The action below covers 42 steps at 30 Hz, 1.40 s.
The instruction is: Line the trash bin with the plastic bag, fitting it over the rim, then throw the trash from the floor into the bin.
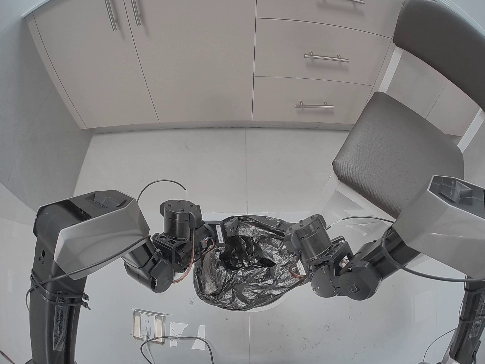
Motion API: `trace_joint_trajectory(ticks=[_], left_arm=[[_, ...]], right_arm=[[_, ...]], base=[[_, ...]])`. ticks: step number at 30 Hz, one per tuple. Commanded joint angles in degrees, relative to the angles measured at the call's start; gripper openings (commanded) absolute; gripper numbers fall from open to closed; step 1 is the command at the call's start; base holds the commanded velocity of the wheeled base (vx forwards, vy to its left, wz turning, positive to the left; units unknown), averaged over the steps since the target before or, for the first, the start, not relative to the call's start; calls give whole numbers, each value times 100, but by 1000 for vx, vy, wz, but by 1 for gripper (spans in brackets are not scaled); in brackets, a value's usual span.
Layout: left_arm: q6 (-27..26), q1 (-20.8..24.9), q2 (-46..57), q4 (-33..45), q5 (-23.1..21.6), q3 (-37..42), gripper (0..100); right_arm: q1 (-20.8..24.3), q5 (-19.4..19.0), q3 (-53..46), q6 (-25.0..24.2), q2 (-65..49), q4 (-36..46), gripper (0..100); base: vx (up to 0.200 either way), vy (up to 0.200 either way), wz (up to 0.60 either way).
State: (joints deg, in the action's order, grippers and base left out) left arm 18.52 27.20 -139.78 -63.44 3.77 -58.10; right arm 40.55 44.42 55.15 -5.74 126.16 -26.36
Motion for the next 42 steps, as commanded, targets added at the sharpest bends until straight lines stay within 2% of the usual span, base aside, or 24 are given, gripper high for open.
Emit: trace_joint_trajectory(ticks=[1,2,9,31,38,42], left_arm=[[3,22,-14,-2,1,9,100],[3,22,-14,-2,1,-8,100],[3,22,-23,-2,1,9,100],[12,22,-85,-28,10,71,100],[12,22,-85,-28,1,71,100],[12,22,-102,-28,1,62,100]], right_arm=[[-126,-13,119,91,278,-142,0],[-214,5,180,258,401,-344,0],[-442,5,365,328,585,-608,0],[-530,58,286,258,673,-652,0],[-530,58,268,302,849,-1232,0],[-530,58,259,302,875,-1293,0]], base=[[0,0,0],[0,0,0],[0,0,0],[0,0,0],[0,0,0],[0,0,0]])
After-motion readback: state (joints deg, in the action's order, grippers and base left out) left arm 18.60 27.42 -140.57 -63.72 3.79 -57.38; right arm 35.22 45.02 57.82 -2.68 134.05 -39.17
